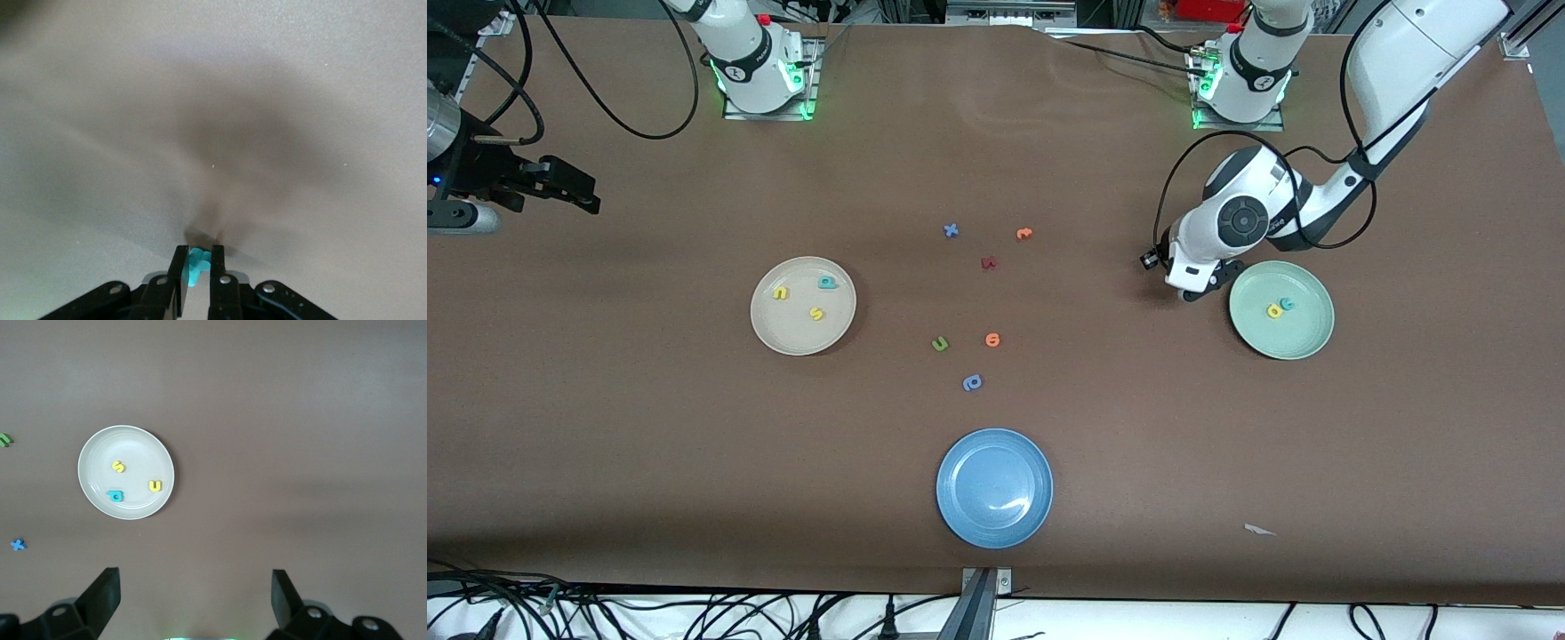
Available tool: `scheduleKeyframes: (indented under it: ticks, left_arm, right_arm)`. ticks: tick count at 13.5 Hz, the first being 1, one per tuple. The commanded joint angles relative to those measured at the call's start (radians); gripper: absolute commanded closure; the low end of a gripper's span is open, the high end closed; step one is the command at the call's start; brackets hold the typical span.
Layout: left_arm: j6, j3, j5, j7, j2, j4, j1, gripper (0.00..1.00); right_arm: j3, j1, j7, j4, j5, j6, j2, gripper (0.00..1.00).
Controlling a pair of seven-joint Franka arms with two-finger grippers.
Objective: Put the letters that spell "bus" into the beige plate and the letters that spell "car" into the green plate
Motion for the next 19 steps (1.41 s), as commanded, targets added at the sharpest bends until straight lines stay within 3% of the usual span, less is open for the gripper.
scheduleKeyframes:
  ticks: [1, 6, 8, 10, 12, 19]
  left_arm:
    - [-0.067, -0.008, 0.028, -0.01, -0.016, 0.032, 0.018, 0.87]
    - [-0.179, -0.009, -0.03, 0.04, -0.015, 0.138, 0.017, 0.87]
    - [-0.184, -0.008, -0.032, 0.05, -0.01, 0.124, 0.007, 0.86]
    - [-0.176, -0.008, -0.032, 0.04, -0.009, 0.106, 0.006, 0.63]
    - [-0.126, -0.008, -0.032, 0.033, -0.012, 0.063, 0.006, 0.58]
    - [-0.032, -0.032, -0.026, -0.007, -0.016, -0.018, 0.006, 0.6]
  right_arm:
    - [-0.001, 0.004, -0.001, -0.014, -0.018, -0.006, -0.012, 0.0]
    - [-0.001, 0.004, -0.004, -0.013, -0.018, -0.006, -0.012, 0.0]
    - [-0.003, 0.004, -0.004, -0.013, -0.018, -0.006, -0.012, 0.0]
    - [-0.003, 0.004, -0.004, -0.014, -0.018, -0.006, -0.014, 0.0]
    - [-0.003, 0.004, -0.004, -0.013, -0.018, -0.006, -0.012, 0.0]
    - [-0.003, 0.004, -0.004, -0.014, -0.018, -0.006, -0.014, 0.0]
